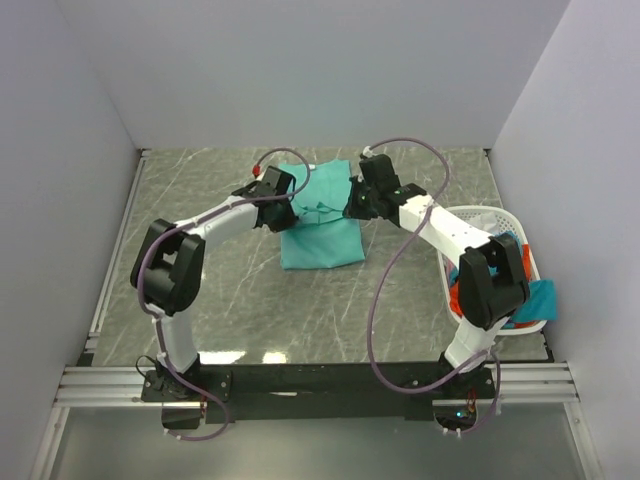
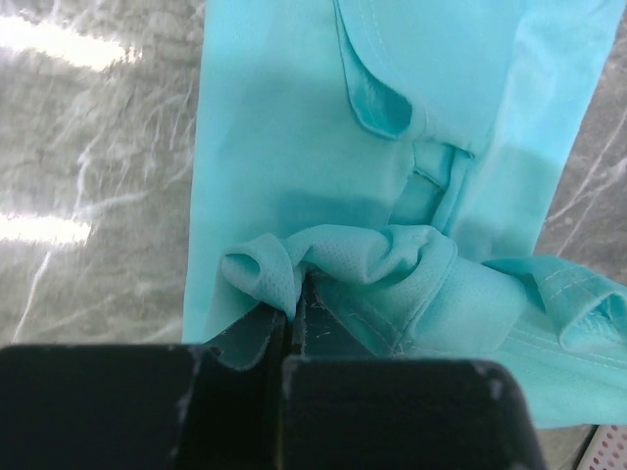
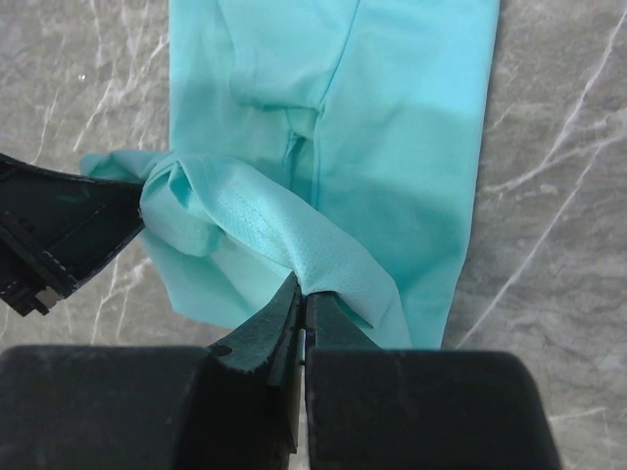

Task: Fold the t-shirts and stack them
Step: Fold the tshirt

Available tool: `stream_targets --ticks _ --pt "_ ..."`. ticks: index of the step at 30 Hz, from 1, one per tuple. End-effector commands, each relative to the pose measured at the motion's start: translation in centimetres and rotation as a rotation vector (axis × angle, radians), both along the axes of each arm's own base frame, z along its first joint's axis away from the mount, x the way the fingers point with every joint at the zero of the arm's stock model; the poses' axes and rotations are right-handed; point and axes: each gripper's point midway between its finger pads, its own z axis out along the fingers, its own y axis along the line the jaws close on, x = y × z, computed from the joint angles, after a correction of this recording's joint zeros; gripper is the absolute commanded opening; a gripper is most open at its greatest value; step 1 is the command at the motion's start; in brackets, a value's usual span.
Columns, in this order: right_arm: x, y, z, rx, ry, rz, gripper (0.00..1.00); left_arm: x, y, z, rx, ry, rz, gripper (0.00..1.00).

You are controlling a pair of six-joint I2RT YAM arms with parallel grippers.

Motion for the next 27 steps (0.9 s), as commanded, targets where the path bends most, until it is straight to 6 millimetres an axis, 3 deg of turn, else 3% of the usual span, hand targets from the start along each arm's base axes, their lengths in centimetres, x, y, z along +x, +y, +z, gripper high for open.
stream_targets --ticks 1,13,15,16,18,21,23,24,25,26,27 --pt "1.9 0.1 1.3 0.012 -0.043 0.002 0.0 1.9 -0.4 0.2 -0.014 -0.024 -0.035 0.01" --pt "6.0 -0.3 -2.5 -0.02 -0.002 -0.001 0.0 3.8 -0.1 -2.8 -0.014 0.029 -0.044 0.01" --pt "6.6 -0.7 -3.5 -0.033 0.013 -0.012 0.0 4.1 -0.2 -2.9 -0.015 0.028 -0.048 0.06" --pt "6.9 -0.7 -3.5 -0.029 0.011 -0.018 0.01 4.1 -0.1 -3.2 -0.009 0.039 -0.047 0.14" --pt "7.4 -0.7 -3.7 -0.018 0.014 -0.015 0.05 4.4 -0.1 -2.9 -0.007 0.03 -0.05 0.21" --pt "7.5 -0.6 -3.3 -0.013 0.02 0.002 0.2 4.4 -0.3 -2.0 -0.019 0.012 -0.058 0.43" --pt "7.6 -0.3 -2.2 -0.007 0.006 0.019 0.34 4.6 -0.5 -0.5 -0.037 -0.027 -0.063 0.49" --pt "7.5 -0.3 -1.3 0.002 -0.009 0.024 0.38 4.4 -0.4 -0.3 -0.041 -0.03 -0.061 0.56" --pt "7.1 0.1 -0.8 0.017 -0.013 0.052 0.4 4.4 -0.4 1.3 -0.056 -0.062 -0.062 0.63" --pt "7.0 0.2 -0.2 0.029 -0.027 0.059 0.5 4.3 -0.3 1.8 -0.06 -0.075 -0.062 0.76" --pt "6.7 0.2 1.2 0.04 -0.05 0.061 0.51 3.8 -0.2 2.0 -0.067 -0.078 -0.057 0.84"
